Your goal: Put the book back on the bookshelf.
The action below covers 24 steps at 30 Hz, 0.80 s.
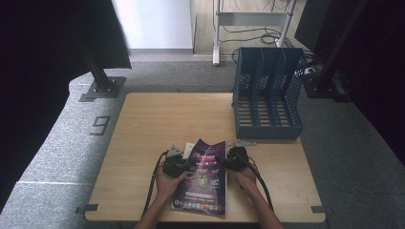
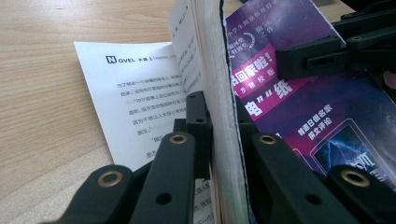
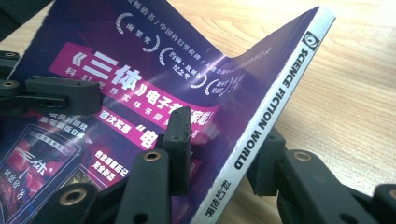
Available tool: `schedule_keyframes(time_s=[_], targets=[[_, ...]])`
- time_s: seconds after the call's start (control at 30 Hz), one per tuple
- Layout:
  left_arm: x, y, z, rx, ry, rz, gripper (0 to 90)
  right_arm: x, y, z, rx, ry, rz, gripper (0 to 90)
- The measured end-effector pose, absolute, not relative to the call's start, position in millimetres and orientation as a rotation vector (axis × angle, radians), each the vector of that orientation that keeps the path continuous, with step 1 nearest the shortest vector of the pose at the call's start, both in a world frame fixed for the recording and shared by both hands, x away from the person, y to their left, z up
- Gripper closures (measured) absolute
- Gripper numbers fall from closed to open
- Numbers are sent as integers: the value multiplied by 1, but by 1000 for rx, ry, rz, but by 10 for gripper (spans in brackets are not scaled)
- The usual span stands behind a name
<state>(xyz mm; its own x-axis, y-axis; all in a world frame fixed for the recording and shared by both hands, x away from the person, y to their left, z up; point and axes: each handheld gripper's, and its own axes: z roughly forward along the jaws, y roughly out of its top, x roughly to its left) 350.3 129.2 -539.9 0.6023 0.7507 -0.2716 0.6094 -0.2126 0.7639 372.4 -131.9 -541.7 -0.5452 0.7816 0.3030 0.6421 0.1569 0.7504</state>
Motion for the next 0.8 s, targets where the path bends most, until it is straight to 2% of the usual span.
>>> schedule_keyframes(time_s=[0.8], targets=[[349,135,-531,1872,1048,187,819,359,-134,-522,1295,2207,1444,686]])
